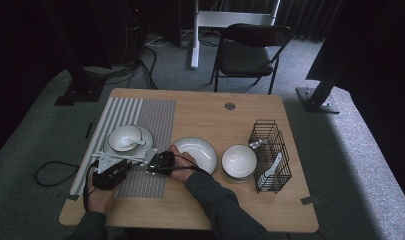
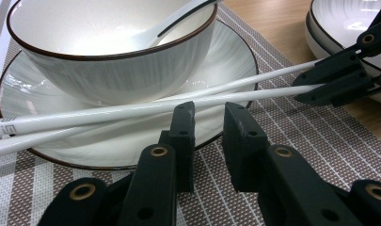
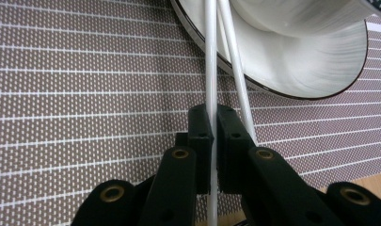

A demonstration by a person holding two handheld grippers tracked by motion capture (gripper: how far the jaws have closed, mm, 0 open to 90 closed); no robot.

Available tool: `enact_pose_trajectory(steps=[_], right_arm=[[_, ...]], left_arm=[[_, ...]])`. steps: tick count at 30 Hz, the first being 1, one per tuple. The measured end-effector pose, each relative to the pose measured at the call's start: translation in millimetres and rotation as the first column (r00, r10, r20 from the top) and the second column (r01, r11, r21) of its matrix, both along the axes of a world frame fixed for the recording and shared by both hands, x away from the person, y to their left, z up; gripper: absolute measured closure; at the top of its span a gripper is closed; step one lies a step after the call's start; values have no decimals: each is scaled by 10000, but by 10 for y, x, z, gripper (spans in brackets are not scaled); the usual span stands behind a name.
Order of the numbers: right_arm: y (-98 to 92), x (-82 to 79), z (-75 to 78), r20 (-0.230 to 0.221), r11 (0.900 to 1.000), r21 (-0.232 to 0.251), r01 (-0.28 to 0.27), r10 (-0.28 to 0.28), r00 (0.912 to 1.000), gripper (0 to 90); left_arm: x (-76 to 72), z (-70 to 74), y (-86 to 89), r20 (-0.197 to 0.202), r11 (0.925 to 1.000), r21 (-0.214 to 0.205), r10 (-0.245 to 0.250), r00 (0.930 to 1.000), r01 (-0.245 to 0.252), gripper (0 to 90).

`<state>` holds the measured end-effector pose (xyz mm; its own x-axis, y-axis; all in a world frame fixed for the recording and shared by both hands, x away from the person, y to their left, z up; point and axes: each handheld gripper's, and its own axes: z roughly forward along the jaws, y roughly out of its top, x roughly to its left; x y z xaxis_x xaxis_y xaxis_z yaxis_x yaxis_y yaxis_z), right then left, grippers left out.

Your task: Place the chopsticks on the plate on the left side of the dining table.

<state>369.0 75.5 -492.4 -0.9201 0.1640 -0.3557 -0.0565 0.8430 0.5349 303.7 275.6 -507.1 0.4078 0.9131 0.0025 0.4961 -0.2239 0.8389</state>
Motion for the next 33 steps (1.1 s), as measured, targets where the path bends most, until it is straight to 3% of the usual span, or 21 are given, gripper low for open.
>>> enact_pose_trajectory(steps=[25,33], right_arm=[[-19,-10,40,169,9993,299,212,-218,9996,815],[-81,-31,114,194,9982,560,217,-228,9996,727]], left_arm=[[24,-2,-8,-99,9999,-74,-106,9999,106,748],[29,-3,-4,-125,9998,-159,-93,9999,91,746]])
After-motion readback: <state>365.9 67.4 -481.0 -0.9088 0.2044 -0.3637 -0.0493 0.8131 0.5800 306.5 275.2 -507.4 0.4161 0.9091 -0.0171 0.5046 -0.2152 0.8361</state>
